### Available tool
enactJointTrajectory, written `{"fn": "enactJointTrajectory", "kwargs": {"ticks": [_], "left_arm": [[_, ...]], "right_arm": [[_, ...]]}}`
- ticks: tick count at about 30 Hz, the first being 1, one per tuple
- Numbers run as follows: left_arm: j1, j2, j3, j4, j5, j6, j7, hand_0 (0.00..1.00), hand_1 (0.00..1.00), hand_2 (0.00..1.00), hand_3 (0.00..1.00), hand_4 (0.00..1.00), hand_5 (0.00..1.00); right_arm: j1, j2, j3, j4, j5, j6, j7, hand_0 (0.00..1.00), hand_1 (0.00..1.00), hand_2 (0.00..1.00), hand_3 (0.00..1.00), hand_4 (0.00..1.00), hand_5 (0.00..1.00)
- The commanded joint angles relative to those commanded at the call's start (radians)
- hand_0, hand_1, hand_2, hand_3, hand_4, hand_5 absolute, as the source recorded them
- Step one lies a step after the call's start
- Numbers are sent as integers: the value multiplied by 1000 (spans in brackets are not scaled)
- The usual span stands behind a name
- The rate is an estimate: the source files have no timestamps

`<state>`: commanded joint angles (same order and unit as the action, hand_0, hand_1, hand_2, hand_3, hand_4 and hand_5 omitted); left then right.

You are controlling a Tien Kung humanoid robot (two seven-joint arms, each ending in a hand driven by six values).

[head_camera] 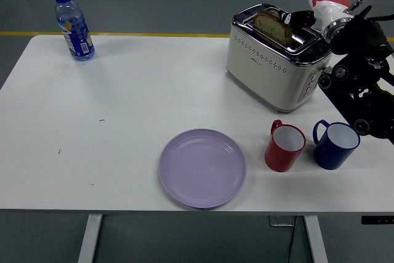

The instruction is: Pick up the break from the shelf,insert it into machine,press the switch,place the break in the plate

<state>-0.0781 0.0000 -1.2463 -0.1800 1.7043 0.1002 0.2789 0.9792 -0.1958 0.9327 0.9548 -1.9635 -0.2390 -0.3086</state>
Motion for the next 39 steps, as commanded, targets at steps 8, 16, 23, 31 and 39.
{"fn": "enactJointTrajectory", "kwargs": {"ticks": [8,16,23,31,39], "left_arm": [[4,0,-2,0,1,0,-1,607,461,433,566,323,943],[8,0,-12,0,9,-1,-3,606,462,433,565,319,941],[13,0,-27,0,22,-3,-3,606,461,434,563,315,939],[20,0,-32,0,32,-6,0,606,462,434,562,314,940],[20,0,-29,0,30,-7,0,606,461,434,562,313,941]], "right_arm": [[-52,-61,41,108,31,-106,25,790,756,892,884,787,179],[-187,-189,125,268,100,-255,9,568,574,674,808,633,138],[-313,-267,168,338,148,-233,-2,209,282,395,725,460,12],[-385,-272,133,316,146,-168,-16,194,260,370,658,464,2],[-414,-256,87,265,132,-131,-24,205,256,362,638,472,2]]}}
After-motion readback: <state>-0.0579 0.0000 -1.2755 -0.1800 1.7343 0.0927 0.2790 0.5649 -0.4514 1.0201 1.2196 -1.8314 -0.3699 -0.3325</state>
